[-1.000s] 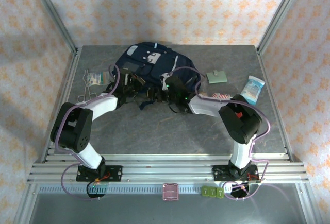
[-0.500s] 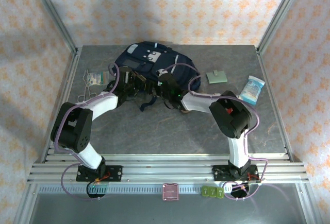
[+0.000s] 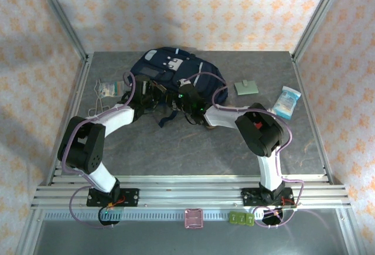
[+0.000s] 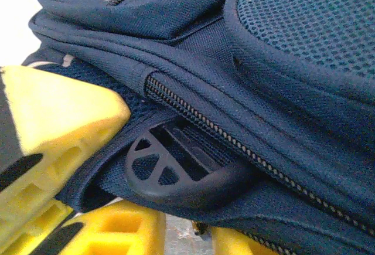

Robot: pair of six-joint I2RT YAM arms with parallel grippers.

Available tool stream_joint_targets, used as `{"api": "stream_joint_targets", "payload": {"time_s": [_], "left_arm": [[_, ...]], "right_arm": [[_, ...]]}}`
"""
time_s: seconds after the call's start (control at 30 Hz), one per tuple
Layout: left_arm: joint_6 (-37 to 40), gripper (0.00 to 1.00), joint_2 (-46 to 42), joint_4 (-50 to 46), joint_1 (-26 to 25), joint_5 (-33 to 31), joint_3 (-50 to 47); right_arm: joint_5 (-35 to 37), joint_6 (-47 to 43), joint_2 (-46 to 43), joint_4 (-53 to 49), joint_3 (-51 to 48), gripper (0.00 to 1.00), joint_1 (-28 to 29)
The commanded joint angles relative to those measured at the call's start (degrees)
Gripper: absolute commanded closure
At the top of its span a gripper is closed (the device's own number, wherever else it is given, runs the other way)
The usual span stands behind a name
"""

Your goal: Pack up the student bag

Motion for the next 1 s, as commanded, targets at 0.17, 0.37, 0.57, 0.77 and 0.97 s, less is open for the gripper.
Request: {"api": "stream_joint_targets", "payload": {"time_s": [0.17, 0.37, 0.57, 0.77, 0.97], "left_arm": [[-0.8, 1.0, -4.0, 7.4, -1.4, 7.0, 3.3], [6.2, 1.0, -4.7, 0.7, 0.2, 1.5, 3.6], [10.7, 1.0, -4.5, -1.7, 1.9, -1.5, 2.1], [14.7, 1.0, -3.4, -3.9, 2.0, -4.2, 1.8], [18.7, 1.0, -2.4, -5.2, 3.1, -5.9, 1.6]], "right_arm": [[7.2, 0.6, 3.6, -5.2, 2.2, 1.0, -1.2], [5.5, 1.7, -1.6, -14.4, -0.7, 1.0, -2.2], [4.5, 3.3, -4.7, -28.5, -2.6, 1.0, -5.9], [8.2, 2.3, -10.1, -35.4, -5.9, 1.0, -8.9], [13.3, 0.0, -14.8, -38.6, -9.5, 1.0, -14.1]]}}
